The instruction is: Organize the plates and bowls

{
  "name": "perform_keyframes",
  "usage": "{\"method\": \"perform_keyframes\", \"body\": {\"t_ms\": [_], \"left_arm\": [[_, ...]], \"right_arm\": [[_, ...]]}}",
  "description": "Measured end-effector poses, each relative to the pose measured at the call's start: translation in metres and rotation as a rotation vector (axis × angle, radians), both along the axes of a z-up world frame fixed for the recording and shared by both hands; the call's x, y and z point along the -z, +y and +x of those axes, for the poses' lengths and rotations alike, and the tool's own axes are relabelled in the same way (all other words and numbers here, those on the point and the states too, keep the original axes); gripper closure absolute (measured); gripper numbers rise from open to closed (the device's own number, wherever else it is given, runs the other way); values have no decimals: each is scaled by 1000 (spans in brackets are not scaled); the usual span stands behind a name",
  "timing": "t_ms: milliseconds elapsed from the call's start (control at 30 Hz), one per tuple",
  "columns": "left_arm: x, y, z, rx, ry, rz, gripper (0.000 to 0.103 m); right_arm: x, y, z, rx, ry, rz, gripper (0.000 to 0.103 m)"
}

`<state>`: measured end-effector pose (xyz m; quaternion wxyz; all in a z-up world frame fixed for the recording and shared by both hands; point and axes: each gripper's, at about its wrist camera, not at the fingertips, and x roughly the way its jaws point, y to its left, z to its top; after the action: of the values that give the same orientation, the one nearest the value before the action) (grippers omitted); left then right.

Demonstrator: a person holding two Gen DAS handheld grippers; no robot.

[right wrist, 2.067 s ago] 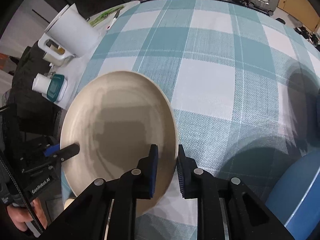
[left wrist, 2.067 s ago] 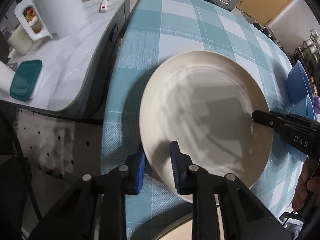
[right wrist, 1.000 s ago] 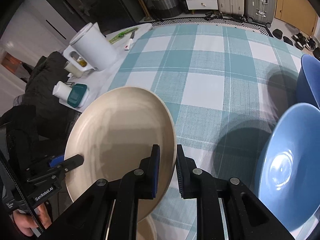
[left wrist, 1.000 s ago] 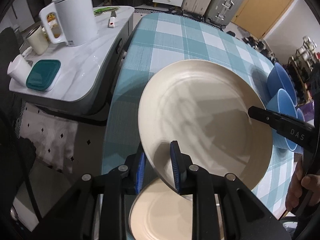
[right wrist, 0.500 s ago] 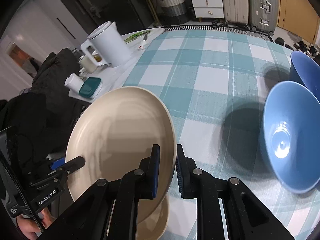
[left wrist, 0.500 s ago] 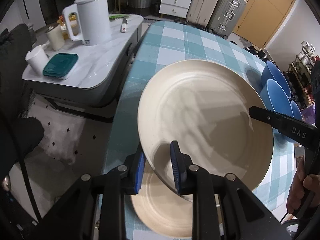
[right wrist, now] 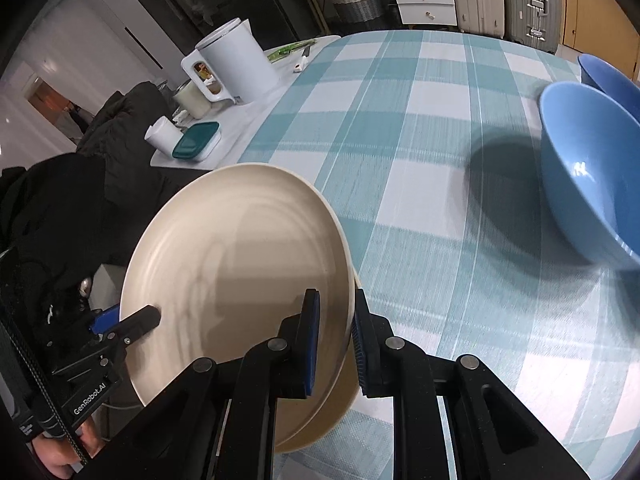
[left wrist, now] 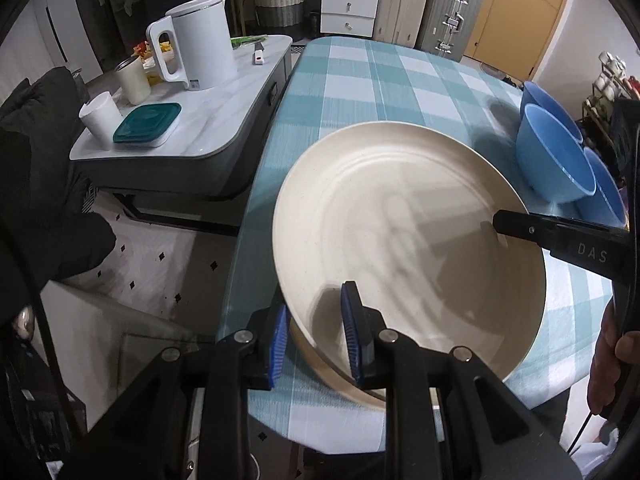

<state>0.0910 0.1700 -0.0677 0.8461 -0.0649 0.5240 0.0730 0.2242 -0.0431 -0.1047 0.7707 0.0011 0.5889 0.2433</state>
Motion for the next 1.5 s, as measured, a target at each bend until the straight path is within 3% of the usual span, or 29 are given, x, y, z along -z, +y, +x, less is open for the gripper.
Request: {"method": "perform_keyframes", "body": {"t_ms": [300, 500, 667, 1033, 1333, 1500], "left_arm": [[21, -1, -12, -16, 11, 1, 80], [28, -11, -18, -14, -17, 65, 78], [37, -7, -21, -33, -23, 40, 76], [44, -16, -27, -20, -47, 100, 73], [46, -26, -26, 17, -52, 222, 71], [50, -28, -23, 42, -33, 218, 67]], "right_arm": [[13, 4, -12, -21, -39, -43, 86], [13, 9, -23, -57, -102, -85, 86], [14, 12, -29, -76, -133, -114, 86], [14, 20, -37, -115, -202, -187, 86], [10, 26, -34, -141, -196, -232, 86], [9, 33, -42, -187, -268, -344, 85]]}}
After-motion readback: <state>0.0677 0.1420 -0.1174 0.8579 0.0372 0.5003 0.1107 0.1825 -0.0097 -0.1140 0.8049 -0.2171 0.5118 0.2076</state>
